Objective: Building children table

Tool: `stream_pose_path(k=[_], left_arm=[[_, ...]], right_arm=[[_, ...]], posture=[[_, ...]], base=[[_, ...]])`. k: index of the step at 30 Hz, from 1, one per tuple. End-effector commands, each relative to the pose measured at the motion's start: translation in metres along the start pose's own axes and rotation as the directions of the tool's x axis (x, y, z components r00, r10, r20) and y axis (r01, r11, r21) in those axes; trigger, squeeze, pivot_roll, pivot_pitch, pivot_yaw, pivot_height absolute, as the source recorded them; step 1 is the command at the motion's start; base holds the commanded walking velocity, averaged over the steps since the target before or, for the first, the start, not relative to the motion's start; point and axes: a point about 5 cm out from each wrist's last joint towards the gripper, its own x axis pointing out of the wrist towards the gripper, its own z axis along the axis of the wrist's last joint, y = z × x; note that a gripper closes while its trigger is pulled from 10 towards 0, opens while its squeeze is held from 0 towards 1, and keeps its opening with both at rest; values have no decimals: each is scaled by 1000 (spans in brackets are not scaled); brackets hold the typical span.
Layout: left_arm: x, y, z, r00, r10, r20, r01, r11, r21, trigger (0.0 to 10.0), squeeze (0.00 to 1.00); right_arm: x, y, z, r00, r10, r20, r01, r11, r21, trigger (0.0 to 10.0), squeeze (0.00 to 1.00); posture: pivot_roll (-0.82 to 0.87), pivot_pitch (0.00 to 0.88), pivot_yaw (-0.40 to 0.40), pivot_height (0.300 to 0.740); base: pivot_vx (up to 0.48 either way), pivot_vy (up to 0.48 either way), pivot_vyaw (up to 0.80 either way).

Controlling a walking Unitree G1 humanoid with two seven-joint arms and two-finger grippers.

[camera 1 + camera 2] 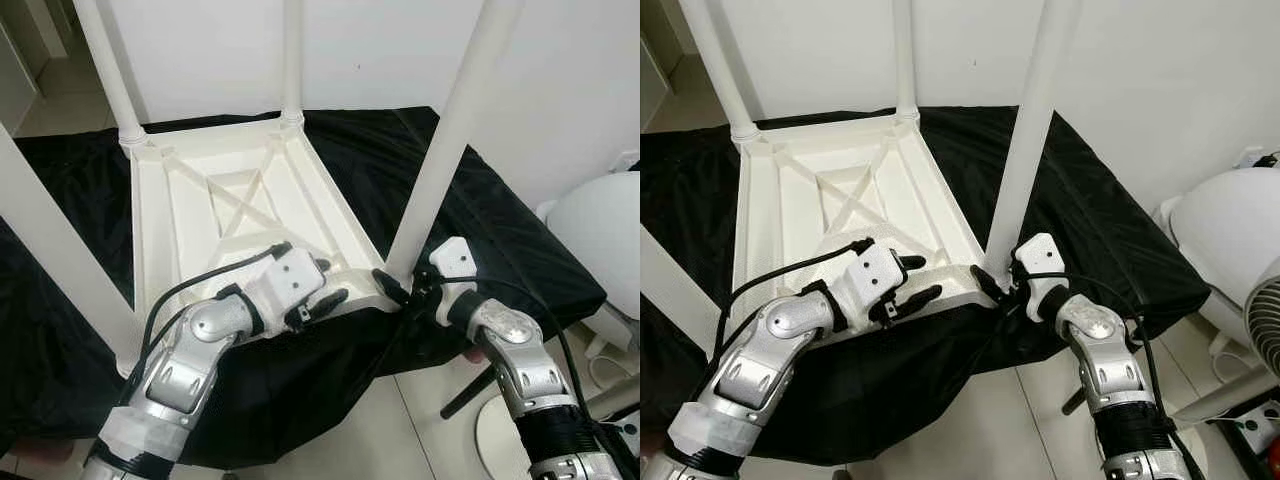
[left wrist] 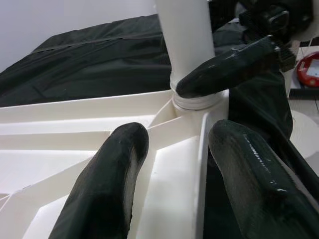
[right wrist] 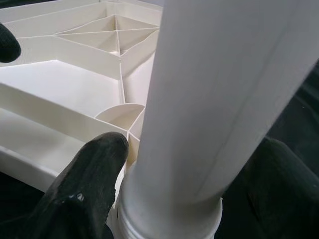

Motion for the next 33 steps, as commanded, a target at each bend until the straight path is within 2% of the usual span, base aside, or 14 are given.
stream_pose_path(k=[1, 2, 3, 4, 7, 8, 12, 13, 15, 16, 21, 22, 27, 33], left_arm=[[0, -6, -4, 999, -28, -19, 28, 1000, 5, 10000, 0], [0, -7, -5, 999, -33, -21, 33, 999, 5, 10000, 0], [0, -8, -5, 999, -35, -22, 35, 999, 5, 10000, 0], [0, -8, -5, 999, -36, -23, 36, 999, 5, 10000, 0], [0, -8, -6, 999, -37, -24, 37, 999, 3, 10000, 0], [0, -9, -6, 999, -42, -25, 42, 999, 4, 10000, 0], [0, -9, -6, 999, -48, -26, 48, 999, 3, 10000, 0], [0, -9, -6, 998, -50, -26, 50, 999, 3, 10000, 0], [0, -9, -6, 998, -51, -27, 51, 999, 3, 10000, 0], [0, -10, -6, 998, -51, -27, 51, 999, 3, 10000, 0], [0, -10, -6, 999, -46, -28, 46, 999, 1, 10000, 0], [0, -11, -6, 999, -46, -28, 46, 999, 0, 10000, 0], [0, -12, -6, 998, -49, -29, 49, 999, 0, 10000, 0], [-1, -13, -7, 998, -49, -32, 49, 999, 0, 10000, 0]], right_arm=[[2, -1, 0, 1000, 23, 0, -23, 1000, -20, 8392, 0], [4, -2, 0, 999, 33, 0, -33, 999, -20, 7412, 0], [5, -2, -1, 999, 40, 1, -40, 999, -20, 5569, 0], [6, -2, -1, 999, 45, 0, -45, 999, -21, 4824, 0], [7, -2, -2, 999, 50, -2, -50, 998, -23, 4824, 0], [8, -3, -3, 998, 57, -7, -58, 998, -37, 3608, 0], [11, -4, -4, 997, 76, -11, -77, 996, -44, 3294, 0], [13, -5, -3, 996, 87, -8, -87, 995, -46, 1686, 0], [13, -5, -3, 996, 89, -7, -89, 995, -47, 1686, 0], [13, -5, -3, 996, 88, -5, -88, 995, -45, 0, 0], [12, -5, -6, 997, 72, 1, -72, 997, -18, 0, 0], [12, -5, -6, 999, 43, 5, -43, 999, 7, 10000, 0], [12, -4, -4, 999, -35, 24, 33, 997, 69, 10000, 0], [15, 5, -2, 991, -135, 6, 133, 983, 129, 10000, 0]], posture=[[32, 10, 22, 740], [35, 5, 17, 740], [35, 5, 17, 740], [39, 1, 10, 740], [39, 1, 10, 740], [40, 0, 7, 740], [38, 8, 1, 740], [37, 10, 0, 740], [37, 10, 0, 740], [36, 14, -2, 740], [33, 22, -3, 740], [29, 24, -2, 740], [29, 28, -1, 740], [28, 33, -1, 740]], base=[[0, 0, 0], [0, 0, 0], [0, 0, 0], [0, 0, 0], [0, 0, 0], [0, 0, 0], [0, 0, 0], [0, 0, 0], [0, 0, 0], [0, 0, 0], [0, 0, 0], [0, 0, 0], [0, 0, 0], [0, 0, 0]])
